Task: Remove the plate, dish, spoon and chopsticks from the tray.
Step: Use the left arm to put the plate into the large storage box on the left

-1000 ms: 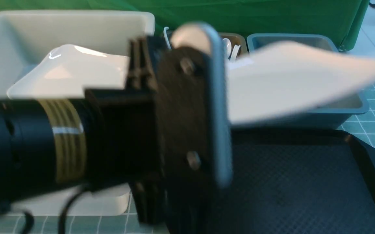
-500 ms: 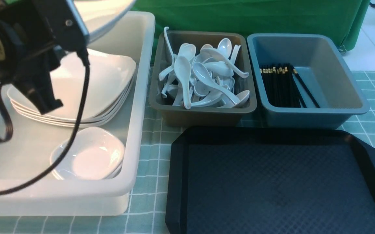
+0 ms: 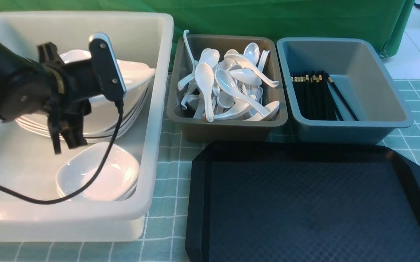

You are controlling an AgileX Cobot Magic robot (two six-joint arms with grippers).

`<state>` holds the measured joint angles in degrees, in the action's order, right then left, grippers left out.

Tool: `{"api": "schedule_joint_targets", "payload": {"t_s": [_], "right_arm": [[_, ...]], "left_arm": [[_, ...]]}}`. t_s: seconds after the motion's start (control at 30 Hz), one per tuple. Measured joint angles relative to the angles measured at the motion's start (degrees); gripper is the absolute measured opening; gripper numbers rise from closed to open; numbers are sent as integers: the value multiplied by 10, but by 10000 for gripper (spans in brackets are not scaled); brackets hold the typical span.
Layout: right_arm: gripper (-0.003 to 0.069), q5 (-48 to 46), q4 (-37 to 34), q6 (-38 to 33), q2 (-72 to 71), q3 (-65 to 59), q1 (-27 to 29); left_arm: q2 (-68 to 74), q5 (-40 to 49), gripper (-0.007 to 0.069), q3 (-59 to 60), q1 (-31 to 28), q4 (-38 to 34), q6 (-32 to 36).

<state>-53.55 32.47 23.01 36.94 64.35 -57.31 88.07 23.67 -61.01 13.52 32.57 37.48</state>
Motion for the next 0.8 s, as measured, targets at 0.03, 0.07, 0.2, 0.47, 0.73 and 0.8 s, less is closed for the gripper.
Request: {"api": "schedule_joint_targets", "payload": {"t_s": [0.03,0.07,0.2,0.47,0.73,0.8], "right_arm": [[22,0,-7,-2,0,0,0],[22,0,-14,-4,0,0,0],[22,-1,-54,-25,0,-1,0],[22,-1,-89,-33,0,-14,0],[22,-2,-111,-36,0,-17,0],[22,-2,-124,-46,0,-17,0]], "left_arm": [[8,-2,27,-1,0,9,-7],[15,-4,24,0,0,20,-18],[44,-7,20,-2,0,60,-85],[48,-13,94,-3,0,69,-158],[48,-16,302,-3,0,63,-169],[48,-18,363,-4,0,45,-169]]}}
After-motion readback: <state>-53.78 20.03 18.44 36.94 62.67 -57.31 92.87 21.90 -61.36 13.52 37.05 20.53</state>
